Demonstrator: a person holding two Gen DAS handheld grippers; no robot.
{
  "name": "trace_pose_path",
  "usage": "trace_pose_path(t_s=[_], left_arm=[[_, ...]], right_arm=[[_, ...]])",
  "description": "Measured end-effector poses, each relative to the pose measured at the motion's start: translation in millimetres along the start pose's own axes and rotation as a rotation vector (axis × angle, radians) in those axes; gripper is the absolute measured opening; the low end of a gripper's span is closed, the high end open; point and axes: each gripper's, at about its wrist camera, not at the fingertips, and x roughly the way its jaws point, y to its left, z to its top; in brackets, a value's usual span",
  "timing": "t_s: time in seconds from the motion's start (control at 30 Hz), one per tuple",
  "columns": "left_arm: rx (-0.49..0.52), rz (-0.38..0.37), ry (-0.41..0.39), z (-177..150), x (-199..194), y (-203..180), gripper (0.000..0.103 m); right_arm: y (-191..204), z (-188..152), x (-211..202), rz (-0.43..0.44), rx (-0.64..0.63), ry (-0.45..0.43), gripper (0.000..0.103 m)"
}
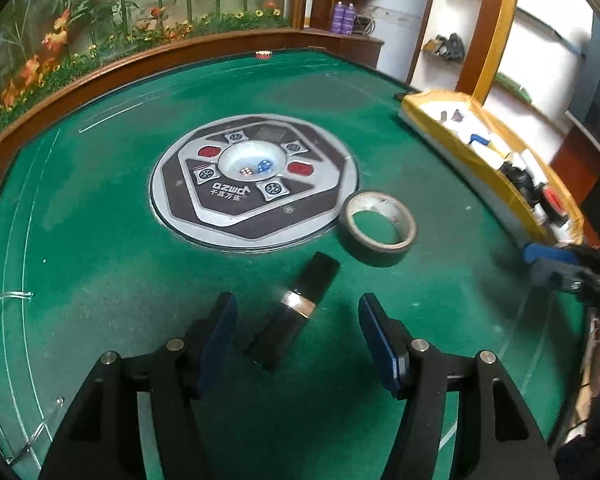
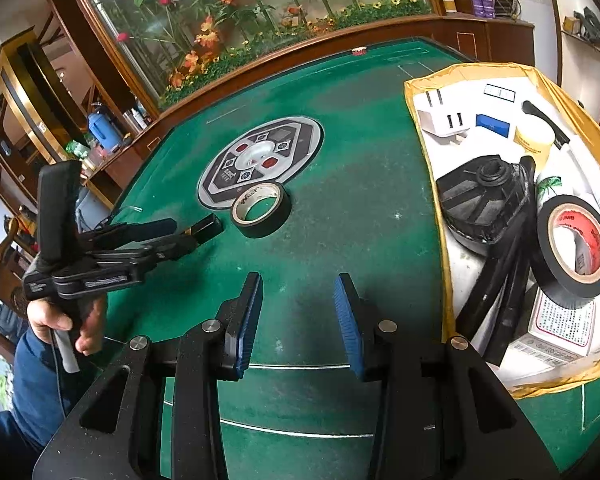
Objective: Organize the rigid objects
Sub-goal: 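Grasp the black-and-gold tube with the left tool while the right grasps the grey tape roll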
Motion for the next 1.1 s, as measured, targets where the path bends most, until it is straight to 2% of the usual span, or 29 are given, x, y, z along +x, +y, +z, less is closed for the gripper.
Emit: trace_pose_path(t_s=[0.03, 0.07, 0.1, 0.13, 0.17, 0.27, 0.37, 0.47, 0.6, 0.73, 1.1], left_arm=[[0.007, 0.011, -0.002, 0.1, 2.0, -1.9, 0.063], [0.013, 0.019, -0.005, 0.1, 3.3, -2.7, 0.057], [0.015, 0.028, -0.004, 0.5, 5.0, -3.7, 0.048], [0.013, 0.035, 0.009, 1.1, 8.3, -4.3, 0.033], [0.009, 0.045, 0.009, 0.6, 9.0, -5.2, 0.028], [0.01, 0.059, 0.002, -0.9, 6.5, -6.2, 0.018], [-0.006, 0.066, 0.002, -2.1, 5.7, -3.3, 0.018], [-0.022, 0.077, -0.002, -2.9, 5.0, -0.3, 0.017], [-0.028, 0.078, -0.005, -2.6, 5.6, -0.5, 0.017], [-0.034, 0.085, -0.011, -2.4, 6.2, -1.2, 0.017], [-0.087, 0.148, -0.043, -0.4, 9.2, -6.0, 0.017]], right_arm=[[2.2, 1.1, 1.9, -0.002, -0.008, 0.003, 0.037], [4.3, 2.1, 4.0, -0.006, -0.017, 0.008, 0.037], [7.5, 4.6, 7.2, -0.011, -0.028, 0.014, 0.037], [9.9, 7.5, 9.6, -0.015, -0.037, 0.015, 0.037], [13.6, 11.5, 12.4, -0.019, -0.05, 0.015, 0.037], [28.9, 25.2, 25.9, -0.031, -0.12, 0.033, 0.056], [45.3, 35.1, 42.8, -0.026, -0.193, 0.061, 0.059], [57.8, 42.8, 63.9, -0.067, -0.256, 0.091, 0.059], [64.4, 50.8, 89.1, -0.096, -0.279, 0.133, 0.059], [70.4, 53.4, 106.9, -0.179, -0.324, 0.161, 0.059], [53.3, 54.2, 108.9, -0.148, -0.291, 0.102, 0.058]])
